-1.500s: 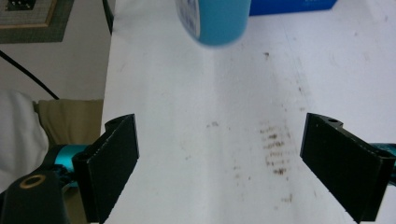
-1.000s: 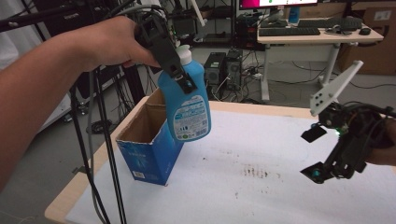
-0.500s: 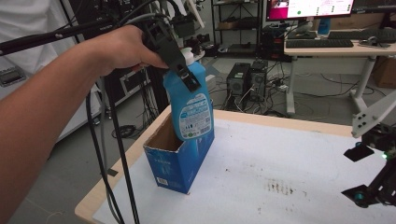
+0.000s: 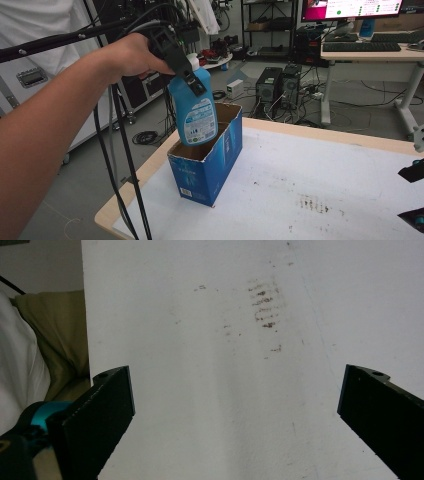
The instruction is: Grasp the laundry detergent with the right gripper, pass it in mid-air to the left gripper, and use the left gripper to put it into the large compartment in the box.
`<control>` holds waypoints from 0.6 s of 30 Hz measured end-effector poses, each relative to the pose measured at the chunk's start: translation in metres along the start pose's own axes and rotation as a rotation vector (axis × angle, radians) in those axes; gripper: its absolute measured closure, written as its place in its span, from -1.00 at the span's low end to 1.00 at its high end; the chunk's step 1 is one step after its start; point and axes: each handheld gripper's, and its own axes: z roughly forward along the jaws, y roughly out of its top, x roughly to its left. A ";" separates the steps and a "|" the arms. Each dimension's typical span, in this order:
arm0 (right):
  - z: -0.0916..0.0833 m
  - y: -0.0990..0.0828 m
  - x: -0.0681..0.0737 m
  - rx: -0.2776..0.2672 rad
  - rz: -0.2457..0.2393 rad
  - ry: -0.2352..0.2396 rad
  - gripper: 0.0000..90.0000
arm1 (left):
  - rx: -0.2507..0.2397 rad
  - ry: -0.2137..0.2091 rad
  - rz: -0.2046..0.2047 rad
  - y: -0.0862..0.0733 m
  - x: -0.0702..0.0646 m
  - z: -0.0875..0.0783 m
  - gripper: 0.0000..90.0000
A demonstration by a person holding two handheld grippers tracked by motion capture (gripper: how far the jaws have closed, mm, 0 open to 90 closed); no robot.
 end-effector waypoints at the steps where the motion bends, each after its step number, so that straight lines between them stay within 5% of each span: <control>1: 0.000 0.000 0.000 0.005 0.000 0.000 -0.98 | 0.001 0.005 -0.002 -0.001 0.001 0.002 -0.16; 9: -0.001 -0.005 -0.002 0.016 0.007 -0.004 -0.98 | -0.003 0.000 -0.017 -0.013 0.011 0.022 -0.16; 18: 0.001 -0.005 -0.002 0.024 0.007 -0.005 -0.98 | 0.034 -0.033 0.016 -0.023 0.011 0.056 -0.16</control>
